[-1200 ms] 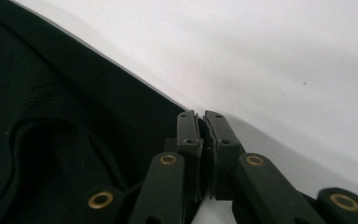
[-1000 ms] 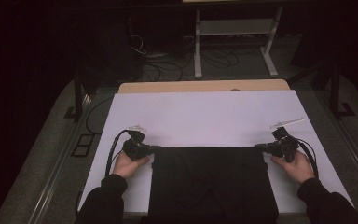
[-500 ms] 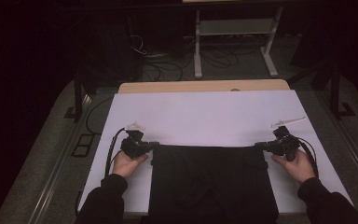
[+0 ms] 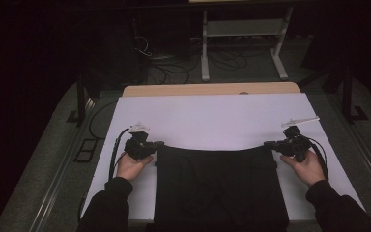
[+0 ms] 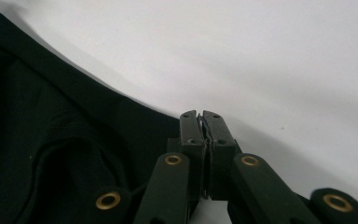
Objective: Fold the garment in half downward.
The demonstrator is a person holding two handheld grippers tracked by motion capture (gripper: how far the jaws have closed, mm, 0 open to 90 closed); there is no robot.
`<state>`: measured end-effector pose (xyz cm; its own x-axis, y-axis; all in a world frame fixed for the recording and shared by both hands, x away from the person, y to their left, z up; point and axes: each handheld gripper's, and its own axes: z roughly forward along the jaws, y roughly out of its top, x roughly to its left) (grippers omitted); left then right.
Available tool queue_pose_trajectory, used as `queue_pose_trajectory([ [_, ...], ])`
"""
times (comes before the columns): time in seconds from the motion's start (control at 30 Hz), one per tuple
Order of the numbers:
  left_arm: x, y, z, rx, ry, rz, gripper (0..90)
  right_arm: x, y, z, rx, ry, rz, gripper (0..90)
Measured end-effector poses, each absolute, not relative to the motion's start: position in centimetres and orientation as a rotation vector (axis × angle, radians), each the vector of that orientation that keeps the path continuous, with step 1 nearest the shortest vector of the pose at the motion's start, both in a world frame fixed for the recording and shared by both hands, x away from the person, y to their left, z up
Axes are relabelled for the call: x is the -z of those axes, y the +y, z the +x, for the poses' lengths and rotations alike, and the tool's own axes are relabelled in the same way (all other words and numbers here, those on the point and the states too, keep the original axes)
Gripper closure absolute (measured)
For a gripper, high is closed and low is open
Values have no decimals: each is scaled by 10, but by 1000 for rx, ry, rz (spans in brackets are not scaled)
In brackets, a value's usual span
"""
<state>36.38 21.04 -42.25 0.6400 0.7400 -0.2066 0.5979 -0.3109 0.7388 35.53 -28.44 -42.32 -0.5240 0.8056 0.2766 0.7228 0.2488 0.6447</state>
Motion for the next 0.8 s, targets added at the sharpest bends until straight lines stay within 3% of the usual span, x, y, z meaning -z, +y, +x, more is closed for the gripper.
queue_pose_trajectory([
  [0.8, 402, 210, 388, -247, 1050, 1990, 883, 407, -285, 378, -1175, 2337, 1477, 863],
])
